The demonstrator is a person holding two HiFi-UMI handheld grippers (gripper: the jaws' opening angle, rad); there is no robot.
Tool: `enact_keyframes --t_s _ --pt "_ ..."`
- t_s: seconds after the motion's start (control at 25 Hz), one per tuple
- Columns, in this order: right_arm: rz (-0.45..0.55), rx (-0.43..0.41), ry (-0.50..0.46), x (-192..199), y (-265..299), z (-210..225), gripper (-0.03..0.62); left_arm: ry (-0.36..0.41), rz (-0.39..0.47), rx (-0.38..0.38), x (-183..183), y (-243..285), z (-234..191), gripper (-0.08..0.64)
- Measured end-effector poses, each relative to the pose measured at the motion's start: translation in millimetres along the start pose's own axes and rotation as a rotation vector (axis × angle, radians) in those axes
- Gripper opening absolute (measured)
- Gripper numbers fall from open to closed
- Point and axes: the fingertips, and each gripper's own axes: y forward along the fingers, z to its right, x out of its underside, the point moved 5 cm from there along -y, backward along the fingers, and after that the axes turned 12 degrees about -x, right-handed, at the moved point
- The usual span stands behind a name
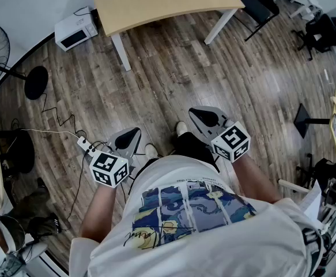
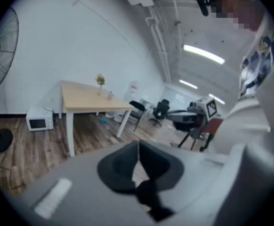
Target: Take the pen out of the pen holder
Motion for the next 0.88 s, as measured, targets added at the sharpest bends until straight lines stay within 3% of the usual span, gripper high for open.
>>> enact_keyframes --t_s 0.2,0.4,0.64,0.88 --pt "0.029 0.009 0.064 -2 -4 31 0.006 0.027 0.018 0.041 -25 41 5 0.015" --pt "0.06 0.01 0.072 -9 9 86 0.006 0.088 0.048 0.073 -76 91 18 0.015" --pt "0.145 -0.015 0.061 -36 20 162 0.006 0.171 0.019 0.07 -129 158 2 0.015" --pt "0.162 0.002 0.08 -32 -3 225 0.009 0.189 0.055 0.084 -184 232 15 0.017"
